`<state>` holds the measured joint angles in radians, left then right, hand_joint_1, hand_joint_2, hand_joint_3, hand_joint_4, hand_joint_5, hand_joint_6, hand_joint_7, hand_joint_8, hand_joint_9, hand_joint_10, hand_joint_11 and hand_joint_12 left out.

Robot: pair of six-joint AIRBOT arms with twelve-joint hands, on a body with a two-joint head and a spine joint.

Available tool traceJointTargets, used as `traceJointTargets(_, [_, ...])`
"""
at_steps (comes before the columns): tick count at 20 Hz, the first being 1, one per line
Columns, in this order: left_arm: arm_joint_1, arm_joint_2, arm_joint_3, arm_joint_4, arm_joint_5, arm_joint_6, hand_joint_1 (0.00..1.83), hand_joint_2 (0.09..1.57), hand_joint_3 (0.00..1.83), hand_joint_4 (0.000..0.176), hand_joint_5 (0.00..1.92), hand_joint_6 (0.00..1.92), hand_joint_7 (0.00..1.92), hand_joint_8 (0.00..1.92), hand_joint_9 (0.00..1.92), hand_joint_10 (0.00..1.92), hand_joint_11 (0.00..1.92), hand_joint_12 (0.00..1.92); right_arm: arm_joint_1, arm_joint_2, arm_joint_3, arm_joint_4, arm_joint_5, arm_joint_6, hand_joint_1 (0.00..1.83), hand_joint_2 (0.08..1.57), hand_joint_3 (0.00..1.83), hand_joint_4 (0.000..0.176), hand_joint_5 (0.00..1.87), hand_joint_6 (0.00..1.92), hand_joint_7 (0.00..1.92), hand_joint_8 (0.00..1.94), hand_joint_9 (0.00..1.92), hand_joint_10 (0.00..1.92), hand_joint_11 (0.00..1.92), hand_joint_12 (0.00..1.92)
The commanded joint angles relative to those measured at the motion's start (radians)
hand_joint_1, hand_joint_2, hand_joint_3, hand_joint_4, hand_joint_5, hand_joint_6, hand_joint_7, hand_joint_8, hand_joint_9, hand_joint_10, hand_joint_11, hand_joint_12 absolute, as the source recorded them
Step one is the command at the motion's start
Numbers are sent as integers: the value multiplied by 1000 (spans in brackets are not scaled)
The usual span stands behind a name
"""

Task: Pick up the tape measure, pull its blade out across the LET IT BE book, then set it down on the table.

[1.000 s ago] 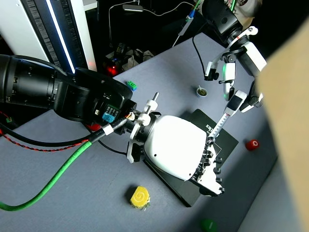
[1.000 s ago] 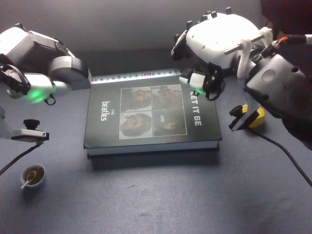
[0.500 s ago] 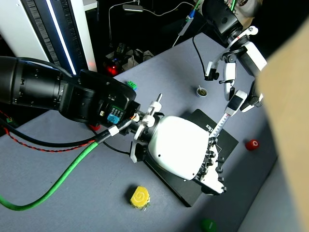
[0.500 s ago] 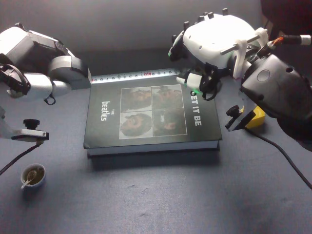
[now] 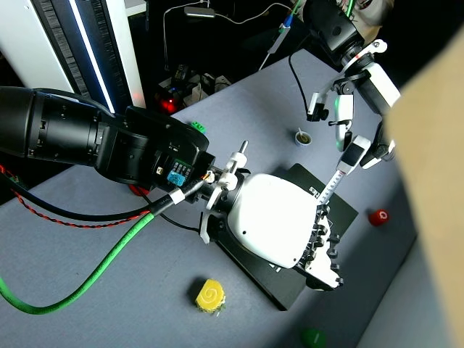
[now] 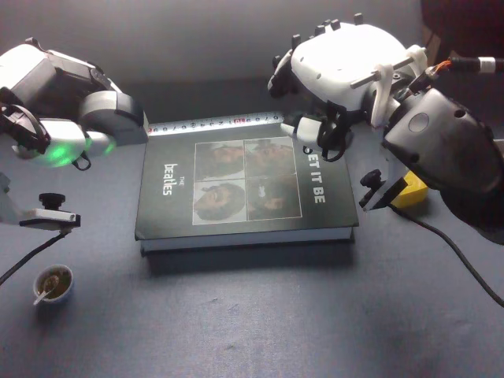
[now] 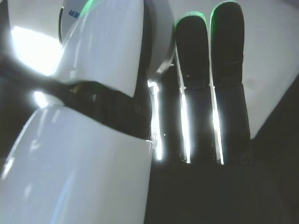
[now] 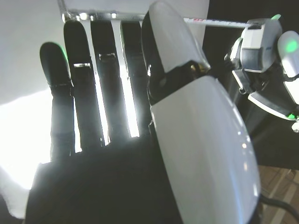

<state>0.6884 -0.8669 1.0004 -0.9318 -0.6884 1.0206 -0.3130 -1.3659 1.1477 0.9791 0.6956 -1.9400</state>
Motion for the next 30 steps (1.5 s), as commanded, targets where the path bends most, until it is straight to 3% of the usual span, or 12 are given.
traceJointTargets(1, [-16, 1, 4, 32, -106, -13, 1378, 1115, 0, 0, 914, 874, 1013, 986, 901, 1265, 856, 1064, 8, 1, 2, -57, 74, 6, 979, 1186, 0, 0, 825, 7, 872, 9, 619, 521, 310, 1333])
traceJointTargets(21, [-13, 2, 2, 26, -122, -13, 1376, 1119, 0, 0, 874, 944, 1023, 964, 901, 1262, 846, 1069, 8, -4, 6, -82, 74, 22, 964, 1195, 1, 0, 836, 9, 897, 17, 632, 534, 327, 1344])
traceJointTargets(22, [-13, 2, 2, 26, -122, -13, 1377, 1118, 0, 0, 883, 936, 1022, 968, 901, 1260, 846, 1069, 8, -4, 6, -82, 74, 23, 1010, 1219, 11, 0, 776, 1047, 912, 21, 640, 555, 339, 1360])
traceJointTargets(23, [-13, 1, 2, 26, -122, -13, 1378, 1113, 0, 0, 906, 908, 1024, 964, 905, 1252, 845, 1069, 7, -4, 6, -82, 74, 23, 967, 1203, 3, 0, 616, 723, 904, 17, 626, 564, 327, 1370])
traceJointTargets(24, [-13, 1, 3, 26, -122, -13, 1378, 1113, 0, 0, 910, 896, 1023, 967, 906, 1252, 846, 1069, 7, -4, 6, -83, 74, 23, 999, 1238, 7, 0, 703, 1234, 909, 18, 628, 577, 335, 1380])
traceJointTargets(25, [-14, 1, 3, 26, -122, -13, 1378, 1113, 0, 0, 910, 894, 1023, 968, 907, 1252, 845, 1068, 7, -4, 6, -83, 74, 23, 995, 1257, 6, 0, 699, 1372, 909, 18, 625, 586, 333, 1386])
traceJointTargets(30, [-14, -1, 5, 26, -124, -13, 1378, 1112, 0, 0, 911, 892, 1020, 969, 910, 1251, 843, 1065, 10, -4, 6, -86, 75, 24, 995, 1264, 3, 0, 698, 1407, 906, 16, 635, 601, 330, 1385])
